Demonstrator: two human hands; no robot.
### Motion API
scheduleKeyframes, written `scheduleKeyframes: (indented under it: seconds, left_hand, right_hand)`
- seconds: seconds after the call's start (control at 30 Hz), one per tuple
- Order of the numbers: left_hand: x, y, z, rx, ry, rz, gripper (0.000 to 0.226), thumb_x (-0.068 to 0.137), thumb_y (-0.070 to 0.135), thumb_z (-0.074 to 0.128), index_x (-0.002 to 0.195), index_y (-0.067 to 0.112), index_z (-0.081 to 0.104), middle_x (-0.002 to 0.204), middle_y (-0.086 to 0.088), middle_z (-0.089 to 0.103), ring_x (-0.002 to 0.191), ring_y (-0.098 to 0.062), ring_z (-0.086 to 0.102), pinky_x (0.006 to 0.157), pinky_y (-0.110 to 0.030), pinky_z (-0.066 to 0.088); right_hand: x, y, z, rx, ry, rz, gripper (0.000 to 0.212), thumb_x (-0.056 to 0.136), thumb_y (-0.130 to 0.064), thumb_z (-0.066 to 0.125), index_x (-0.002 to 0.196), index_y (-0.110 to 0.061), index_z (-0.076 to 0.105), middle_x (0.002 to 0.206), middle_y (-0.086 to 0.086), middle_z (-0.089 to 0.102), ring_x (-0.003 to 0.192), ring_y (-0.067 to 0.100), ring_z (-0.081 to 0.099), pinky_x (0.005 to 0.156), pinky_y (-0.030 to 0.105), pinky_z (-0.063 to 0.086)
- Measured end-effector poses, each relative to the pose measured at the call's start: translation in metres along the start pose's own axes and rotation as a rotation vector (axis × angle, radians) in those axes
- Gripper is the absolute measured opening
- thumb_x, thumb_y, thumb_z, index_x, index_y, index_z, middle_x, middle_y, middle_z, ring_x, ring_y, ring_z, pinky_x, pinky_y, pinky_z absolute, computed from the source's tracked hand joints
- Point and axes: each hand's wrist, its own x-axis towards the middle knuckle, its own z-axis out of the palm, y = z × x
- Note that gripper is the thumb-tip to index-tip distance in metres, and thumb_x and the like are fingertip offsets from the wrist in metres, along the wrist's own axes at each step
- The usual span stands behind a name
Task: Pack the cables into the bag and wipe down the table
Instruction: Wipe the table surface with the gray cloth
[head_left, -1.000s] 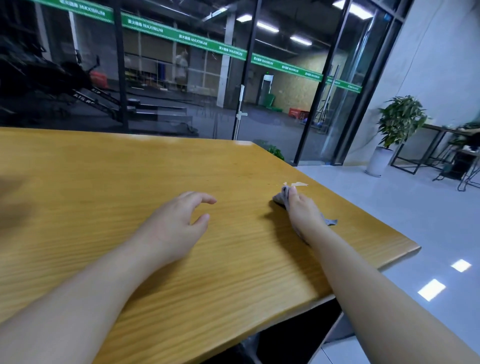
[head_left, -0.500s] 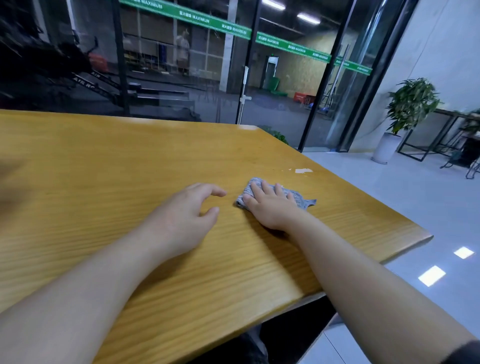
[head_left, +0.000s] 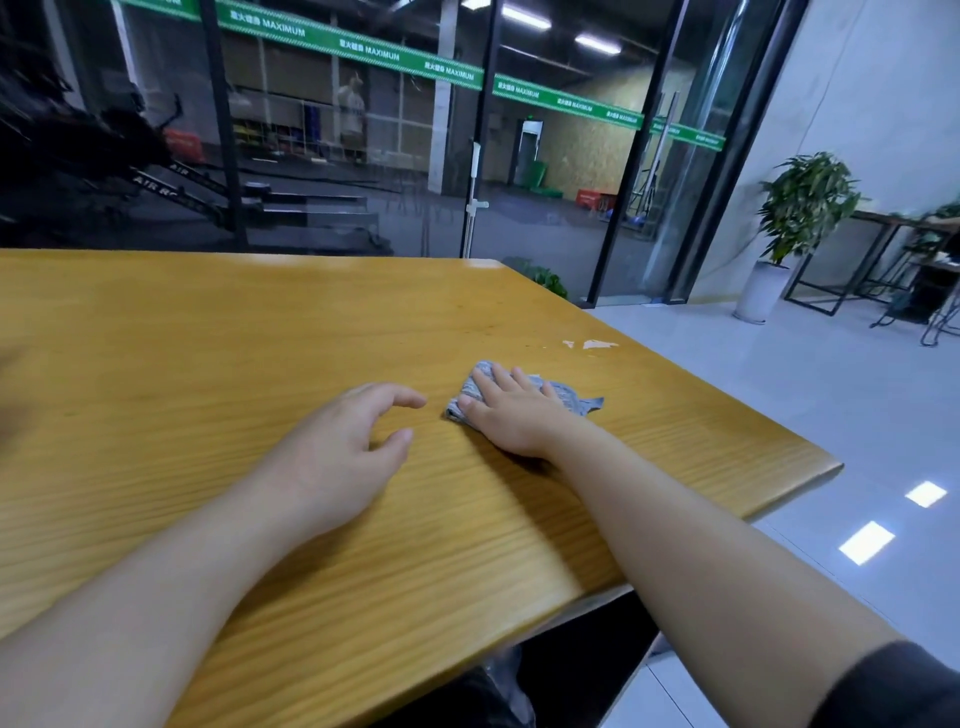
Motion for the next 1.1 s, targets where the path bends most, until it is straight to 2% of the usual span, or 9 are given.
scheduleKeyframes:
  seconds: [0.17,0.3,0.43,0.57,0.67,0.77,0.9,1.03,1.1]
  left_hand:
    - [-0.003,0.001,0.001,-0.006,0.009,-0.037,0.029,0.091,0.021,0.054,0.117,0.035,0.055,0.110,0.022,0.044,0.097,0.002,0.039,0.074,-0.008,0.027]
    - [-0.003,0.004,0.002,0.014,0.017,-0.022,0.028,0.091,0.020,0.054,0.116,0.033,0.056,0.109,0.020,0.045,0.095,0.000,0.040,0.066,-0.002,0.026]
    - [-0.004,0.002,0.001,0.005,-0.001,-0.037,0.028,0.092,0.023,0.053,0.116,0.037,0.054,0.111,0.022,0.045,0.097,0.002,0.039,0.068,0.001,0.026]
    - [-0.005,0.001,0.002,-0.004,-0.015,-0.051,0.027,0.091,0.024,0.053,0.113,0.039,0.054,0.113,0.021,0.048,0.094,-0.001,0.044,0.074,-0.016,0.032]
    - [-0.005,0.001,0.003,0.013,-0.014,-0.057,0.026,0.092,0.025,0.053,0.114,0.039,0.054,0.111,0.020,0.048,0.091,0.000,0.044,0.065,-0.007,0.031]
    - [-0.005,0.002,0.003,0.013,-0.011,-0.056,0.027,0.092,0.024,0.052,0.117,0.036,0.054,0.111,0.020,0.046,0.097,0.002,0.040,0.068,-0.012,0.027]
    - [-0.002,0.004,0.005,0.028,-0.008,-0.048,0.027,0.093,0.025,0.051,0.117,0.037,0.054,0.110,0.021,0.044,0.097,0.001,0.039,0.067,-0.010,0.028]
    - [0.000,0.005,0.007,0.028,-0.006,-0.027,0.027,0.092,0.023,0.052,0.116,0.035,0.055,0.107,0.020,0.047,0.095,0.001,0.039,0.065,-0.002,0.027]
    - [0.000,0.005,0.008,0.018,-0.006,-0.009,0.028,0.091,0.020,0.054,0.116,0.032,0.056,0.109,0.019,0.048,0.096,0.001,0.040,0.069,-0.006,0.028]
  right_hand:
    - [-0.020,0.001,-0.001,-0.019,-0.039,-0.118,0.058,0.099,-0.051,0.013,0.151,-0.028,-0.001,0.159,-0.004,-0.009,0.145,0.016,-0.011,0.116,0.044,-0.005]
    - [-0.047,0.014,0.006,-0.028,-0.051,-0.228,0.057,0.099,-0.051,0.013,0.150,-0.032,-0.001,0.158,-0.010,-0.009,0.144,0.009,-0.012,0.116,0.038,-0.006]
    - [-0.069,0.037,0.007,-0.002,-0.052,-0.258,0.055,0.099,-0.051,0.013,0.150,-0.035,-0.001,0.157,-0.017,-0.007,0.142,0.001,-0.012,0.114,0.031,-0.009]
    - [-0.069,0.052,0.005,0.026,-0.048,-0.201,0.054,0.100,-0.050,0.014,0.150,-0.035,0.001,0.157,-0.017,-0.006,0.142,0.002,-0.010,0.114,0.032,-0.007]
    - [-0.053,0.067,0.000,0.016,-0.028,-0.083,0.056,0.100,-0.051,0.013,0.151,-0.031,0.000,0.158,-0.012,-0.007,0.144,0.009,-0.009,0.115,0.038,-0.004]
    - [-0.029,0.075,-0.005,-0.001,0.002,0.013,0.057,0.100,-0.049,0.012,0.152,-0.026,0.001,0.159,-0.006,-0.006,0.146,0.016,-0.007,0.115,0.043,-0.001]
    - [-0.003,0.057,-0.007,0.001,0.009,0.057,0.058,0.100,-0.049,0.012,0.151,-0.026,0.001,0.159,-0.003,-0.006,0.146,0.020,-0.007,0.116,0.047,0.000]
    - [-0.005,0.018,-0.001,-0.003,-0.001,-0.119,0.056,0.100,-0.048,0.014,0.151,-0.029,0.004,0.159,-0.003,-0.004,0.146,0.018,-0.006,0.115,0.045,-0.001]
    - [-0.018,0.001,0.005,-0.010,-0.024,-0.264,0.053,0.101,-0.046,0.016,0.151,-0.030,0.005,0.159,-0.005,-0.003,0.146,0.016,-0.007,0.115,0.043,-0.003]
